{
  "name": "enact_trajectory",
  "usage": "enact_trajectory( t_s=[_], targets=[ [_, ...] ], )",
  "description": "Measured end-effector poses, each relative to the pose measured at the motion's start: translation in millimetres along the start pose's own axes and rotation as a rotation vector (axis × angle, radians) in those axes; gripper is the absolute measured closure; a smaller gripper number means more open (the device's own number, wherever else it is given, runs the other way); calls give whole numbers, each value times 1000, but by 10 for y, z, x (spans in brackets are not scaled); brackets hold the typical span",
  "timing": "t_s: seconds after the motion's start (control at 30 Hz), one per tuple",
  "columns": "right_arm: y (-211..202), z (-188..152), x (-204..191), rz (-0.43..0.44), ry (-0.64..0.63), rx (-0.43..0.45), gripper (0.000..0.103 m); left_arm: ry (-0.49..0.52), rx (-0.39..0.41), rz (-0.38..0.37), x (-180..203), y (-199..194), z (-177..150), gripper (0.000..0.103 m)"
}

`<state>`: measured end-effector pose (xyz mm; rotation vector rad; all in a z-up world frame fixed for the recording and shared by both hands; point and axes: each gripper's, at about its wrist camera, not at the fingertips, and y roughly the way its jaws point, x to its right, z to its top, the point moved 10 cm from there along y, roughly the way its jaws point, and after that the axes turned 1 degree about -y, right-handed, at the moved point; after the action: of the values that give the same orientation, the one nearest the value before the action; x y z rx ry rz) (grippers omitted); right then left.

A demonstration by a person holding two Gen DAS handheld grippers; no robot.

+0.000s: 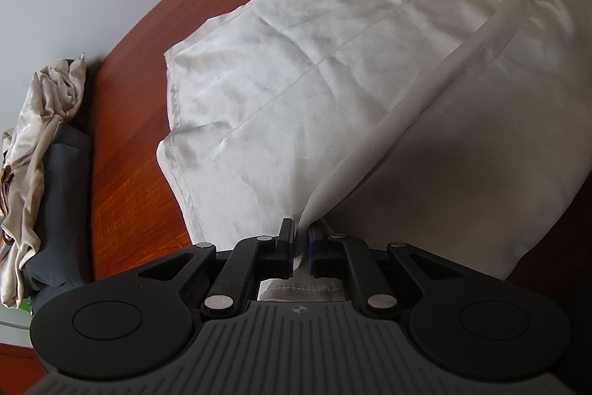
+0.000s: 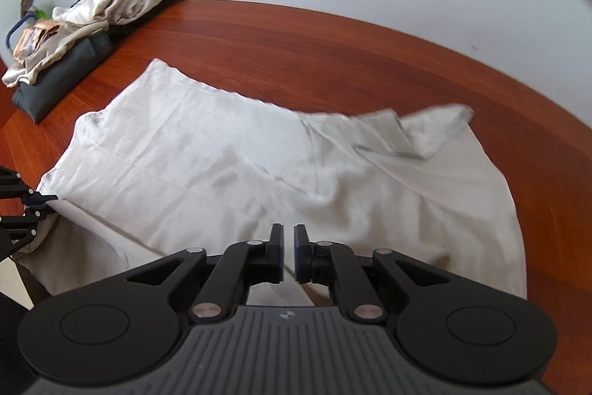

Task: Fold clothes

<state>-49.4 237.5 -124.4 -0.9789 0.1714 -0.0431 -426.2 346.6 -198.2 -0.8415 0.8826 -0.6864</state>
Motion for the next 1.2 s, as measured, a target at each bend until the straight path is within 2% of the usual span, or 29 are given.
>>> enact_trajectory(
  t_s=[0.1,0.23,0.5,0.53,0.57,0.63,0.67,0.7,0.93,1.07,1.2],
  targets=[
    [-165,-251,184,-29,46,-11,79,-12,24,10,-83,-95,75,97],
    [-400,-697,534,-81,126,-44,77,-28,10,19,-180,-89,147,97],
    [-749,-1574,1100,-175,234,-110,69,-92,-98,46,-218,210,226,92],
    [-791,-1702,1179,-183,247,-120,69,-108,-113,49,-221,242,234,86],
    [-811,-1755,1210,-186,251,-124,68,-127,-119,49,-229,243,246,67],
    [-857,-1908,1308,-189,261,-136,66,-166,-121,47,-245,224,273,44],
    [-872,-1966,1346,-188,263,-140,61,-174,-122,45,-246,200,280,43],
    [-875,-2000,1368,-185,259,-146,57,-182,-122,43,-246,176,286,43],
    [-758,-1988,1424,-133,212,-163,57,-248,-131,18,-251,-2,233,39],
    [-695,-1933,1459,-109,194,-174,64,-315,-137,-6,-255,-154,56,38],
    [-667,-1878,1492,-88,177,-180,64,-349,-133,-31,-213,-300,-123,37]
  ],
)
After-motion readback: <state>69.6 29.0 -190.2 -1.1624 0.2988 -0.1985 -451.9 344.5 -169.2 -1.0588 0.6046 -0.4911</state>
